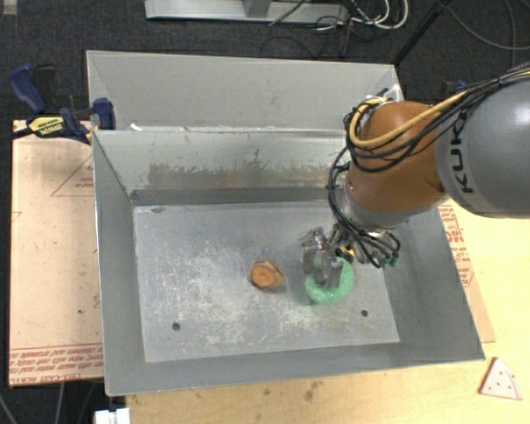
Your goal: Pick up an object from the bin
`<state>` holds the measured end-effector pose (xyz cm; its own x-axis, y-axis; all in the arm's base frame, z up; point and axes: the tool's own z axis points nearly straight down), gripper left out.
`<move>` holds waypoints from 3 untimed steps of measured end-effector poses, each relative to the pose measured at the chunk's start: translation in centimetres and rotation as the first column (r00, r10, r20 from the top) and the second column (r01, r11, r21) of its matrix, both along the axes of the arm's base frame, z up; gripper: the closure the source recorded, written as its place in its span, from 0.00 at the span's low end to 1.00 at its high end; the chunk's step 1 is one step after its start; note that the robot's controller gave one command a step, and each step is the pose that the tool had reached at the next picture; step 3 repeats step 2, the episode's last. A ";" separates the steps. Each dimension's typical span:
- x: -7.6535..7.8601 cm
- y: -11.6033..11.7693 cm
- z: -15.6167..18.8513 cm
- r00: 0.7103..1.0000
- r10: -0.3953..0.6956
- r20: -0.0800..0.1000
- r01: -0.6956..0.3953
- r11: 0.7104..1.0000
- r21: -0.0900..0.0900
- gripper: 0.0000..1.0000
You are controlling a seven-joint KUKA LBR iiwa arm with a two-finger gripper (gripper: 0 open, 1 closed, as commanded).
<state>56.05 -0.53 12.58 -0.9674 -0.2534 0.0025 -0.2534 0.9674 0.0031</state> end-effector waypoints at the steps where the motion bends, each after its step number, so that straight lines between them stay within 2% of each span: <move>1: -1.7 0.0 5.4 0.999 -0.036 0.002 0.036 0.999 -0.001 1.00; 2: -0.3 0.4 7.7 1.000 -0.025 0.008 0.025 1.000 -0.001 1.00; 3: -0.3 0.4 7.7 1.000 -0.025 0.008 0.025 1.000 -0.001 1.00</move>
Offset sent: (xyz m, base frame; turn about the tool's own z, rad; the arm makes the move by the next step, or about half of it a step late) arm 0.0111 0.0075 0.0860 0.0016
